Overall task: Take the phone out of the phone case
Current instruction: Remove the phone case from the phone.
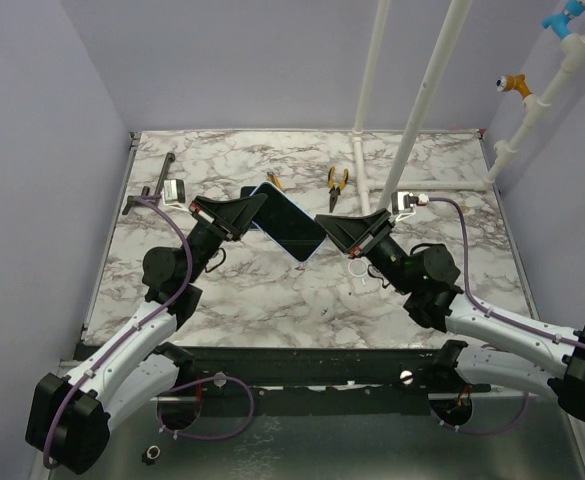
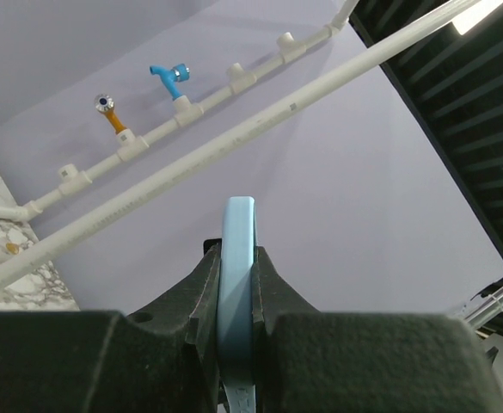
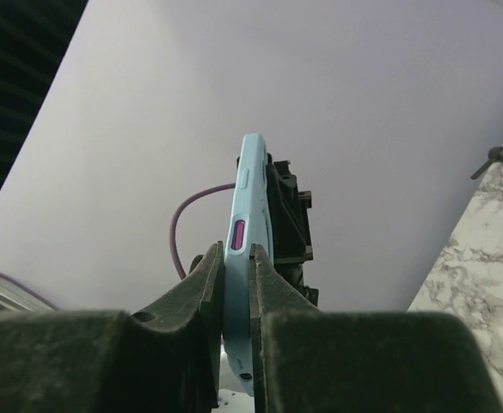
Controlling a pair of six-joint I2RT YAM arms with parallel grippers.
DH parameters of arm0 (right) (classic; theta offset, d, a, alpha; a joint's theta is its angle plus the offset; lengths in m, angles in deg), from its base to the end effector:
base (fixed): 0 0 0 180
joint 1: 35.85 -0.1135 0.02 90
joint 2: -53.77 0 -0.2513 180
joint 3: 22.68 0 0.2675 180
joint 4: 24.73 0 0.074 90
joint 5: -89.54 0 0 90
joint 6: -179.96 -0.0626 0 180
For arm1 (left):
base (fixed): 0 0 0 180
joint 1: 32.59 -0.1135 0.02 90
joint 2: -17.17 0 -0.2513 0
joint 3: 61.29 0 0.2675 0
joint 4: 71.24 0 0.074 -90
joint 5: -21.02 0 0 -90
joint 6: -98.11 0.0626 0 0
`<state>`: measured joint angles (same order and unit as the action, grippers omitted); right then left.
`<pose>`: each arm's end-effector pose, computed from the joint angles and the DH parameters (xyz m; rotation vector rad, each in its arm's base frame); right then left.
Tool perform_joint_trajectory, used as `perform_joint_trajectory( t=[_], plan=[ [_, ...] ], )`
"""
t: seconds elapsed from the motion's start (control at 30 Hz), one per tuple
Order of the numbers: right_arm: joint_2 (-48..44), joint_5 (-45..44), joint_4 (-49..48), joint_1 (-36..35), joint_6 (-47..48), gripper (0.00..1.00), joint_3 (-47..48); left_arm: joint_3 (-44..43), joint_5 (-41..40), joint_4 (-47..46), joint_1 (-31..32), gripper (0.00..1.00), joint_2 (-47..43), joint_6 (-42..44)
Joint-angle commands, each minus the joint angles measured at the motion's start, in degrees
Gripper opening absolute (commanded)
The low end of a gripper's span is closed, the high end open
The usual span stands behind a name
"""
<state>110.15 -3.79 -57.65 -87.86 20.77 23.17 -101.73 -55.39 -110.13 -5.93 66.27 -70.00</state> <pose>0.1691 0.2106 0.3259 0.2678 1.3681 1.7924 0.2047 -0.1192 0.3311 -0.2986 1.1967 -1.7526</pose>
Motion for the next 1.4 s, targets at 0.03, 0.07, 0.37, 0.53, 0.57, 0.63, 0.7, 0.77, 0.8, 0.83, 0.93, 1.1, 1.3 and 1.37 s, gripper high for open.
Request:
perform_joint_trajectory(
  t=[0.03, 0.07, 0.37, 0.53, 0.57, 0.63, 0.7, 0.77, 0.8, 0.83, 0.93, 1.1, 1.3, 1.37],
  plan=[
    [2.1, 4.9, -15.7, -0.2, -1.3, 0.00, -0.7, 1.2, -0.9, -2.1, 0.2, 0.00, 2.9, -3.6],
    [2.6, 5.3, -17.8, -0.2, -1.5, 0.00, -0.7, 1.3, -0.9, -2.1, 0.3, 0.00, 3.8, -4.5],
    [7.3, 10.2, -26.8, -0.2, -2.7, 0.00, 2.0, 0.1, -1.2, -2.9, 1.5, 0.00, 8.6, -6.9],
    [8.6, 10.9, -28.7, -0.2, -2.9, 0.00, 2.5, -0.4, -1.8, -3.6, 2.8, 0.00, 10.5, -8.4],
    [8.9, 11.1, -29.3, -0.2, -3.0, 0.00, 2.5, -0.5, -1.9, -3.8, 3.1, 0.00, 11.0, -8.8],
    [9.4, 11.2, -30.5, -0.2, -3.3, 0.00, 2.5, -0.7, -1.9, -4.7, 3.6, 0.00, 11.9, -9.9],
    [9.8, 11.4, -31.1, -0.2, -3.5, 0.00, 2.6, -1.1, -1.9, -5.3, 4.1, 0.00, 12.8, -10.5],
    [10.1, 11.5, -31.6, -0.2, -3.5, 0.00, 2.6, -1.5, -1.9, -5.8, 4.7, 0.00, 13.5, -10.8],
    [10.2, 11.5, -31.8, -0.2, -3.5, 0.00, 2.6, -1.7, -1.9, -5.8, 5.0, 0.00, 13.8, -10.8],
    [10.2, 11.6, -31.9, -0.2, -3.3, 0.00, 2.6, -1.8, -1.9, -6.0, 5.2, 0.00, 14.1, -10.9],
    [10.4, 11.9, -32.0, -0.2, -3.2, 0.00, 2.8, -2.0, -2.2, -6.1, 5.9, 0.00, 14.6, -10.9],
    [10.4, 11.9, -31.8, -0.2, -2.9, 0.00, 2.7, -2.0, -2.5, -6.3, 6.4, 0.00, 14.6, -11.2],
    [9.1, 11.3, -30.2, -0.2, -1.3, 0.00, 1.8, -2.0, -2.3, -6.3, 6.4, 0.00, 14.4, -12.7],
    [8.1, 11.3, -29.2, -0.2, -0.3, 0.00, 1.4, -1.8, -2.6, -6.3, 6.4, 0.00, 14.0, -12.5]
  ],
)
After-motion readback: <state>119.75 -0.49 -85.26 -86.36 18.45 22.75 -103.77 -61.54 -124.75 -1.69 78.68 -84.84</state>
